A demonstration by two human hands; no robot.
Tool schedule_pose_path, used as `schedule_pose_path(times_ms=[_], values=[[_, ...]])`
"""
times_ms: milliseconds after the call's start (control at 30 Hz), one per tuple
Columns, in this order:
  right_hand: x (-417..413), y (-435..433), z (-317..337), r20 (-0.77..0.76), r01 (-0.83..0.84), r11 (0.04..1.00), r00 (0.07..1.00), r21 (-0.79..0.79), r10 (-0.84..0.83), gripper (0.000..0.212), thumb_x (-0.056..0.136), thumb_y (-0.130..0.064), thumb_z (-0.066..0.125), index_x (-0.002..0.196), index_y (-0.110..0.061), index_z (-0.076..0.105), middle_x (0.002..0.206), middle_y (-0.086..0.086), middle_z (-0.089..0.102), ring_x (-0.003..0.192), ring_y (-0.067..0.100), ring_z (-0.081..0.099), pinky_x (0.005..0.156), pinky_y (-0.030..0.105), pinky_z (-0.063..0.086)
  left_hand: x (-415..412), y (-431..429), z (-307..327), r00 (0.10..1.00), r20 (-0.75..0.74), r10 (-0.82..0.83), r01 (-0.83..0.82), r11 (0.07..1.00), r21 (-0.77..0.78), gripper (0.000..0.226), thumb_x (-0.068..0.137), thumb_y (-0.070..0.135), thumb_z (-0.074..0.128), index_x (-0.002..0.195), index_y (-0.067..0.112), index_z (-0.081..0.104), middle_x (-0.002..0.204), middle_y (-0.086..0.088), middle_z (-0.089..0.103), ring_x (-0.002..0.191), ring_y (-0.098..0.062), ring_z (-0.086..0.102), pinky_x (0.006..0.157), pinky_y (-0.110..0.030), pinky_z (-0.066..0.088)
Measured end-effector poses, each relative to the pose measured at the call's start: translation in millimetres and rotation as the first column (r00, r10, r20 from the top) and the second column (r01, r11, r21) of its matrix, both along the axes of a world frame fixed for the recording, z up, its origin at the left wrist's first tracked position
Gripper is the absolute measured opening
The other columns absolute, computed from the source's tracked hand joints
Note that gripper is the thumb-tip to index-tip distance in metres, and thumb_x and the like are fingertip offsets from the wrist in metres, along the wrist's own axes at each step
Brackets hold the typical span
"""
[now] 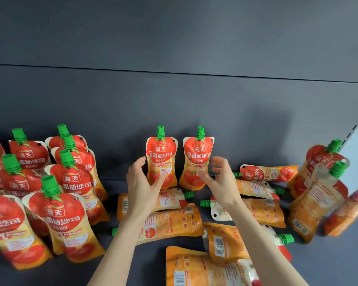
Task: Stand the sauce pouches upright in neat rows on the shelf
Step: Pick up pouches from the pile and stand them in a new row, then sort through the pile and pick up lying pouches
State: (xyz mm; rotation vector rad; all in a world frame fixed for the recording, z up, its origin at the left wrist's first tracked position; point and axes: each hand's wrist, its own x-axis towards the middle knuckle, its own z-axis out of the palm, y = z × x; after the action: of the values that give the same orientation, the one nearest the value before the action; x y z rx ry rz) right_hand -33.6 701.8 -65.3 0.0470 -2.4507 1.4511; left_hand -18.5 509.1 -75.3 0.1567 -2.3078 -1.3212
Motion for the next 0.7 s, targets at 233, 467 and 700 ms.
schedule_pose_path(times_ms=[233,467,700], values=[[49.5,21.4,9.0,-0.017,-0.072,0.99,0.997,0.119,0.075,0.026,0.089,-0.026,0.06,0.112,-0.014,0.059,0.104,-0.004,0.06,0.091,0.006,0.054,0.071,0.01,0.042,69.0,35.1,2.1,0.977,-0.016,-0.211,0.209,0.974,-0.088,0.033,0.087,0.031,0.062,0.118,0.023,0.052,0.115,0.014,0.05,0.109,-0.001,0.045,0.085,-0.008,0.037],[107.1,71.1,-15.9,0.112,-0.201,0.941,0.978,0.274,0.176,0.035,0.085,-0.042,0.061,0.115,-0.023,0.06,0.116,-0.006,0.063,0.111,0.018,0.054,0.095,0.037,0.046,131.3,68.4,-6.0,0.973,0.082,-0.218,0.228,0.964,-0.139,0.038,0.088,0.039,0.057,0.123,0.025,0.053,0.119,0.018,0.049,0.116,-0.003,0.045,0.099,-0.023,0.038],[144.0,93.3,-32.4,0.114,-0.223,0.839,0.975,0.496,0.191,0.06,0.077,-0.061,0.051,0.127,-0.029,0.055,0.134,-0.012,0.052,0.125,0.019,0.04,0.106,0.036,0.023,162.5,87.6,-7.4,0.964,0.17,-0.206,0.26,0.871,-0.417,0.067,0.085,0.065,0.033,0.135,0.022,0.045,0.138,0.009,0.049,0.126,-0.011,0.044,0.099,-0.024,0.031]])
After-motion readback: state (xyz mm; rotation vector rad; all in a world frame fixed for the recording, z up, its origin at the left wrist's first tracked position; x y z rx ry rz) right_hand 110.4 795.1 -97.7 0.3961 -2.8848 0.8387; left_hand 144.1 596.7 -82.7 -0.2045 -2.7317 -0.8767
